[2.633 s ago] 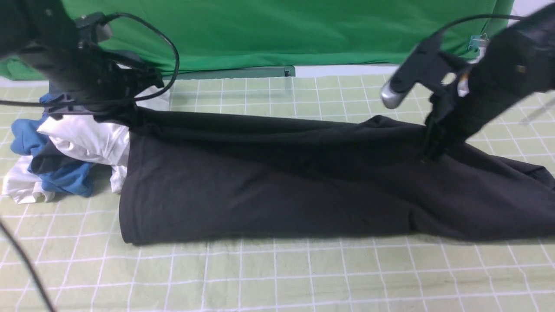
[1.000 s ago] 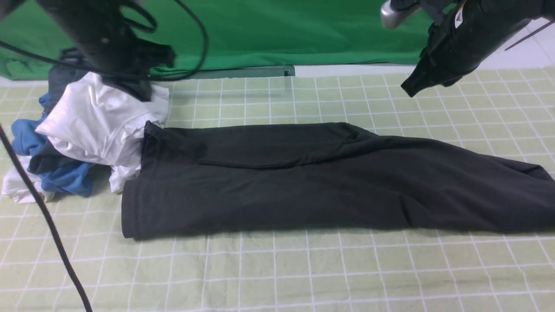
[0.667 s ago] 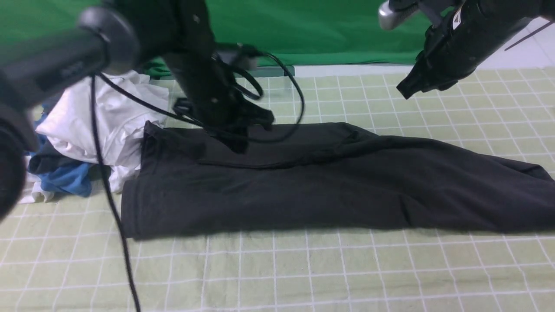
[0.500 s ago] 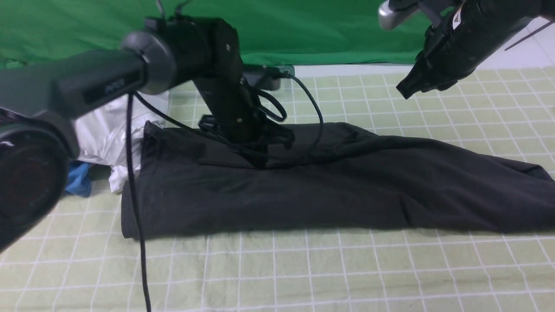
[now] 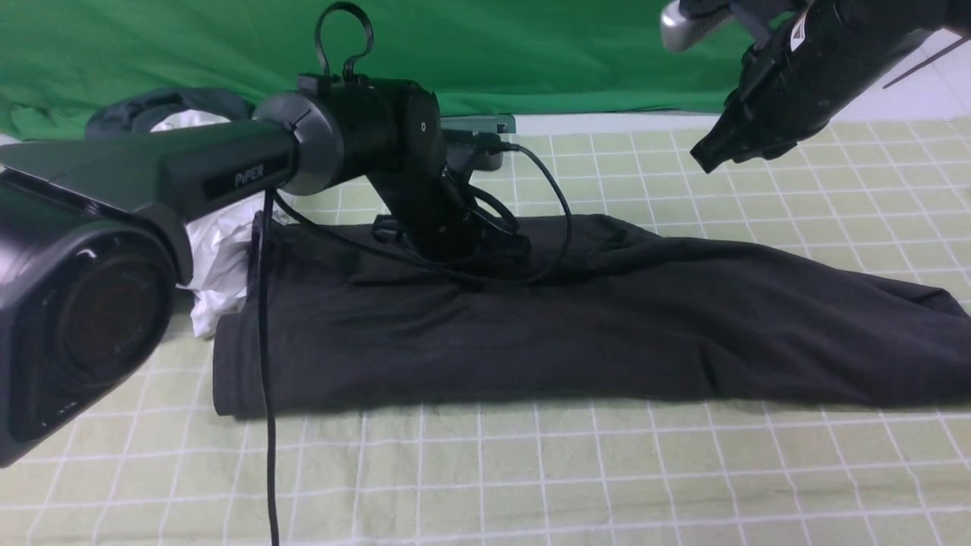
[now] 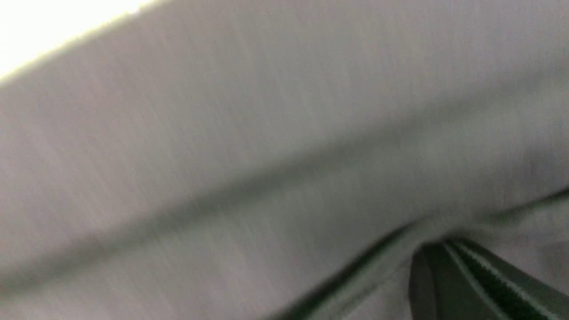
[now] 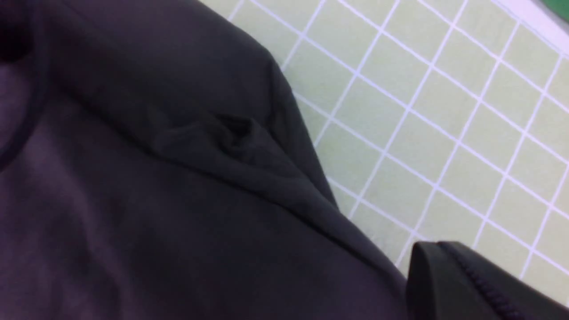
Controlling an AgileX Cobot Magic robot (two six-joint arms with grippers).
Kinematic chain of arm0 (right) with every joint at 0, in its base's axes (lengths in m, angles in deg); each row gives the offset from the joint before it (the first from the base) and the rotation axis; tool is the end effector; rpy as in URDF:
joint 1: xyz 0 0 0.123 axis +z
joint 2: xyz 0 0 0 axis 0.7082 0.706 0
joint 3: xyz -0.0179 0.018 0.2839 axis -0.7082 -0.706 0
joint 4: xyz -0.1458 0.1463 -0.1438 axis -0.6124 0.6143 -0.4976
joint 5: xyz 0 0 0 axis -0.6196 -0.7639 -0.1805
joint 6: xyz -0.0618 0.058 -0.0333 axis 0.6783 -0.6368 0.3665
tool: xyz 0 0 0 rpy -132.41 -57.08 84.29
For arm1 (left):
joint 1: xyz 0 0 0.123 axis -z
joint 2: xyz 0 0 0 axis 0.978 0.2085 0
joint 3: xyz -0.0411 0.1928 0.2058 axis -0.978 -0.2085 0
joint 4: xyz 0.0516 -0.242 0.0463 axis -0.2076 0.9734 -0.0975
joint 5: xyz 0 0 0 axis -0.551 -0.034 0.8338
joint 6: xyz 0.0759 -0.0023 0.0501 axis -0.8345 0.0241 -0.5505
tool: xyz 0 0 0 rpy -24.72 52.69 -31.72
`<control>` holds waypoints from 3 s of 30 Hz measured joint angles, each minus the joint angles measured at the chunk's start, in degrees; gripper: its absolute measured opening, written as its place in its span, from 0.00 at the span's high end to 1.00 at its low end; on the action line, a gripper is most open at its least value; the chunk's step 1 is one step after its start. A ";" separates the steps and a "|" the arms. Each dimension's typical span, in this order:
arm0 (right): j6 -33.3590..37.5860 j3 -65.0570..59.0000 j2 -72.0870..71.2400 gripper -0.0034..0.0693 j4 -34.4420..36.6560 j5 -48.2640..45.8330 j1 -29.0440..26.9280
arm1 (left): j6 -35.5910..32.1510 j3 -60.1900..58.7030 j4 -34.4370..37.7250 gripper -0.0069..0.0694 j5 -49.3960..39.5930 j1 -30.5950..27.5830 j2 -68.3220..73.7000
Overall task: Fold a long-sleeved shirt over a green coffee tablecloth.
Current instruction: 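Fold the black garment in half by bringing its near edge over to the far edge, then pull the folded dark garment lengthwise by its ends to straighten it flat on the table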
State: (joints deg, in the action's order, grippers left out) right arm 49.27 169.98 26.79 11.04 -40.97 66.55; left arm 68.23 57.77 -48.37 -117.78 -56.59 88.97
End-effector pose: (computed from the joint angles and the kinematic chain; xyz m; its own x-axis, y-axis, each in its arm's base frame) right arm 0.3793 0.1479 0.3033 -0.6734 -0.5094 -0.5358 -0.5264 0.8392 -0.1363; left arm 0.4365 -0.1806 0.1515 -0.8927 0.2543 -0.3720 0.3199 0.9390 -0.1260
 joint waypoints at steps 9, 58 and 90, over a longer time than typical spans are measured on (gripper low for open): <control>0.00 0.00 0.00 0.96 2.59 -1.32 0.00 | 10.28 6.62 -15.23 0.89 2.48 -1.78 1.32; 2.97 -13.23 -1.72 0.90 3.06 -2.50 -18.75 | -0.39 -37.65 3.89 0.89 1.08 -11.99 -34.53; 8.97 -11.70 11.55 0.86 5.78 0.11 -22.39 | 6.89 -40.41 -0.36 0.89 1.90 -11.53 -26.12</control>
State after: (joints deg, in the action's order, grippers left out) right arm 58.24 158.28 38.35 16.82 -40.86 44.16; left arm 75.13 17.36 -48.73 -115.89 -68.11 62.85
